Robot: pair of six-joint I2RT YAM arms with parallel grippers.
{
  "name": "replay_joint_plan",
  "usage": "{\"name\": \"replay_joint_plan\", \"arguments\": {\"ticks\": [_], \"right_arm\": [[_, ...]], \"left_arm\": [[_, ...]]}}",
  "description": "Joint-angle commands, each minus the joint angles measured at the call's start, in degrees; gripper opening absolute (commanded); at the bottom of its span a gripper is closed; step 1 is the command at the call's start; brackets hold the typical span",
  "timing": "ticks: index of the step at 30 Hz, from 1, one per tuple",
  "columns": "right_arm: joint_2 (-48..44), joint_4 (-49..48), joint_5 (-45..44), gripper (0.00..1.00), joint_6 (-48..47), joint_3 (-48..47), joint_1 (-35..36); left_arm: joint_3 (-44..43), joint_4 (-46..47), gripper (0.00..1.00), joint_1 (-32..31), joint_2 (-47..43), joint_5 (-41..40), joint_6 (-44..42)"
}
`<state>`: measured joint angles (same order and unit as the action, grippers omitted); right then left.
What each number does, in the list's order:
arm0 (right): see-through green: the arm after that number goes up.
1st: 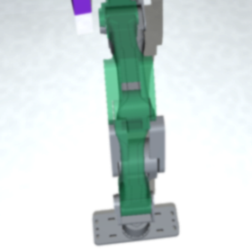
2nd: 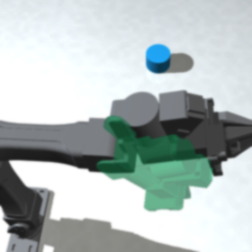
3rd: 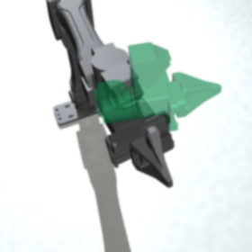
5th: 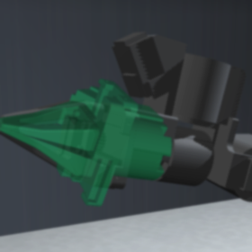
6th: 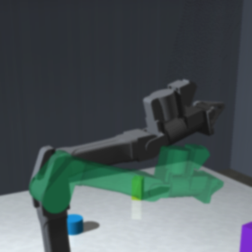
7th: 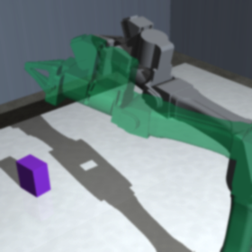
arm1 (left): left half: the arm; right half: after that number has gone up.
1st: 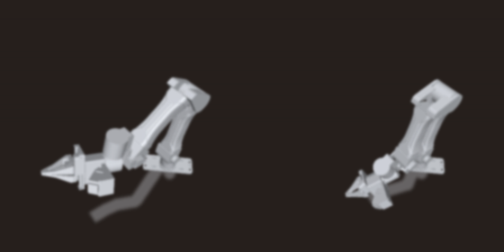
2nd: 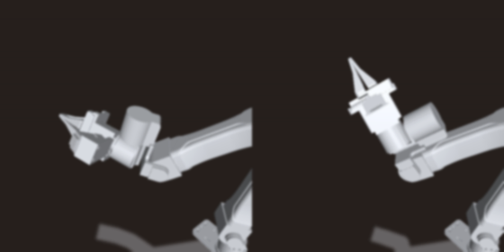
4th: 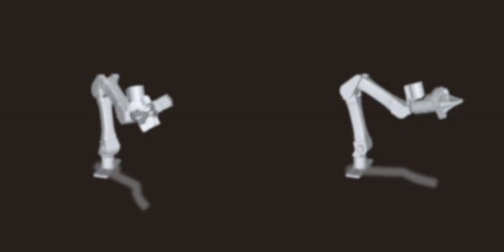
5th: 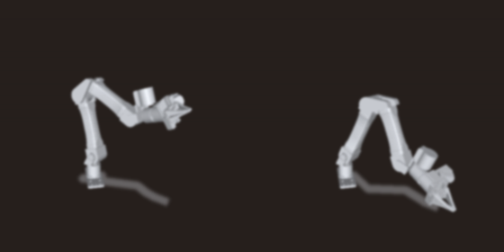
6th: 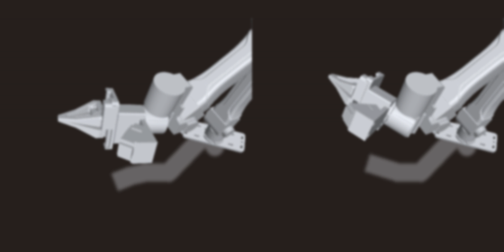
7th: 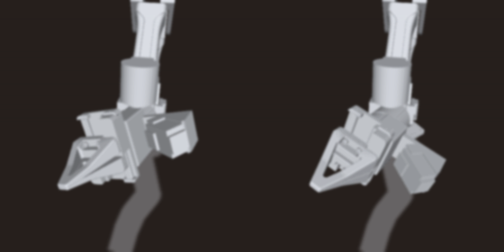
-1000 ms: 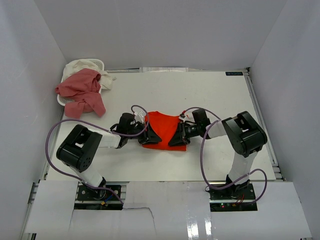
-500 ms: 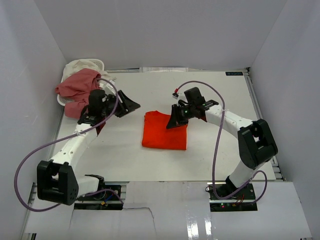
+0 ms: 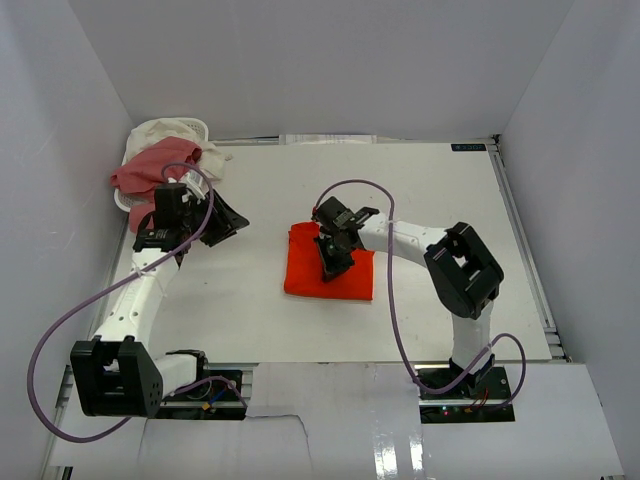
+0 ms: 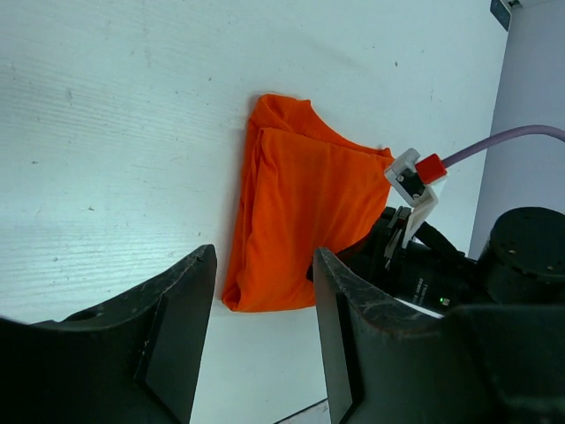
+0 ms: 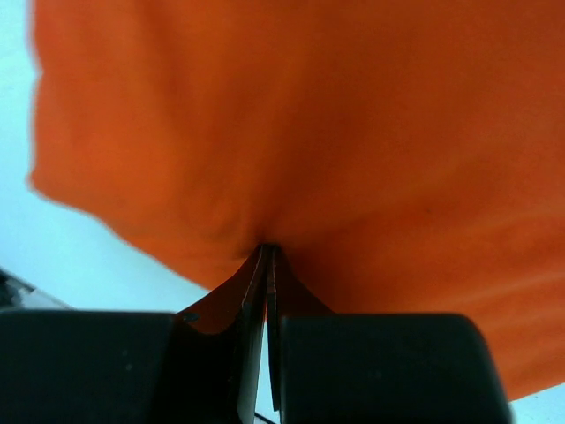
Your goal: Fold and stack the t-shirts
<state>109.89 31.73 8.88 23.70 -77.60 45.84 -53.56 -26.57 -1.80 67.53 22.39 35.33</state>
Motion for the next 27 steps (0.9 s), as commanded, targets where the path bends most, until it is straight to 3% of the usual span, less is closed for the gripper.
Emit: {"name": "replay_joint_plan", "arguments": {"ticks": [1, 10, 25, 27], "right_arm": [[0.42, 2.64, -7.12, 0.08, 2.22, -2.55, 0.65], [4.72, 3.96, -12.49, 0.08, 1.52, -3.17, 0.48], [7.89, 2.64, -11.08, 0.08, -5.51, -2.11, -11.04], [7.71, 2.9, -10.39, 0.22, -6.47, -2.9, -10.95]], "left_arm": [[0.65, -1.3, 0.58, 0.66, -2.49, 0.55, -1.49], [2.41, -0.59, 0.58, 1.27, -1.87, 0.02, -2.64], [5.13, 1.78, 0.58, 1.72, -0.12, 1.6, -3.43], [5.31, 2.04, 0.58, 1.72, 0.06, 1.86, -3.43]]}}
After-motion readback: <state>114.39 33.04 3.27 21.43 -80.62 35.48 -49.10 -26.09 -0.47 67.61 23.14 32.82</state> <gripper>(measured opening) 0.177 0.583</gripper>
